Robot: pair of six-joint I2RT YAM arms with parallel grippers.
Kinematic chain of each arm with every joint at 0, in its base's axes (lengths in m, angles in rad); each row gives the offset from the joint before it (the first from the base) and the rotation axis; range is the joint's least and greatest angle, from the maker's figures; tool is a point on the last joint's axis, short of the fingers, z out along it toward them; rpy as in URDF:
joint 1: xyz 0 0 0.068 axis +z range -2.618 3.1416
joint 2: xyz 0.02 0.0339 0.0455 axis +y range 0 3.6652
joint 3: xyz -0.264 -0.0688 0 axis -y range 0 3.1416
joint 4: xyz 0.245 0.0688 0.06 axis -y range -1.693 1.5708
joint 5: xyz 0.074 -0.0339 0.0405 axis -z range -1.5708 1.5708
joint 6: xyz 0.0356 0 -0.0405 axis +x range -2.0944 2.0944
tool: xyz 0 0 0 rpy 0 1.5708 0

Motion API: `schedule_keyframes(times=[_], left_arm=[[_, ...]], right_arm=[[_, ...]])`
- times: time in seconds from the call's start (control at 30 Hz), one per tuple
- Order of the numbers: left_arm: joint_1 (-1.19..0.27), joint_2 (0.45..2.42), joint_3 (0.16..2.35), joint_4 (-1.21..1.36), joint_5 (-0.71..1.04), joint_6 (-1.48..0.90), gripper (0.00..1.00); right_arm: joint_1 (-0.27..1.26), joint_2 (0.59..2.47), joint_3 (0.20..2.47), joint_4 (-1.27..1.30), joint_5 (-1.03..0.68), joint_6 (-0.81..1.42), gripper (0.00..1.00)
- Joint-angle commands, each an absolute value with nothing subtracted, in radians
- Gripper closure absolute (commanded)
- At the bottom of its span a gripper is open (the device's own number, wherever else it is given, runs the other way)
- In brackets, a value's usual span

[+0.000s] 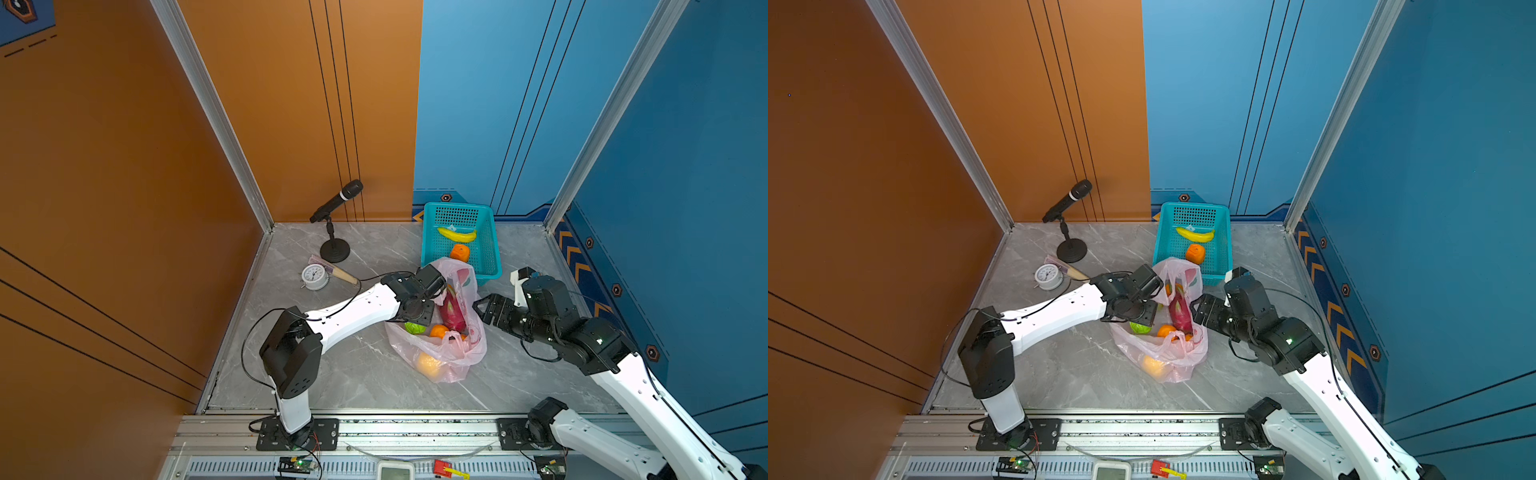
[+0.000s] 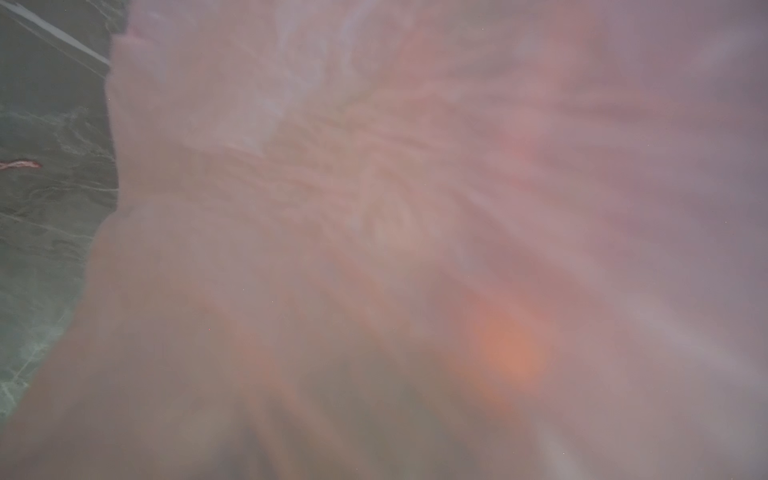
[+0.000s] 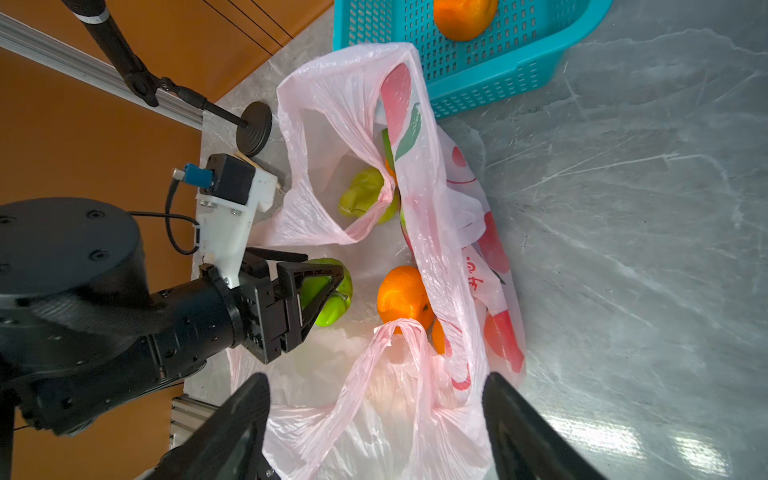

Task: Untie the knot of the plastic bag and take out the fruit
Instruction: 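Grasp the green fruit with the left gripper and lift it from the bag, then pass the green fruit from the left gripper to the right gripper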

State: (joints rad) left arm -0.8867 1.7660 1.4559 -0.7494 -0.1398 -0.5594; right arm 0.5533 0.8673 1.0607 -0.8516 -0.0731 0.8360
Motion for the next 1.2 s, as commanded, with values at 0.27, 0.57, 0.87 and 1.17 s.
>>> schedule_keyframes(times=[0.27,0.57,0.87,1.17], left_arm=[[-0.907,1.584,1.344,-0.483,-0.017,-0.446,0.59],[-0.911,1.417,1.222,-0.170,0.043,-0.371,0.59],[-0.913,1.290,1.129,0.106,0.208,-0.220,0.58],[-0.937,1.243,1.126,0.187,0.285,-0.077,0.57]], right_arm=[[0.566,0.858,1.095,-0.842,-0.038,0.881,0.18],[0.563,0.848,1.162,-0.781,-0.096,0.949,0.17],[0.561,0.887,1.221,-0.679,-0.259,1.027,0.14],[0.579,0.951,1.224,-0.608,-0.402,1.088,0.13]])
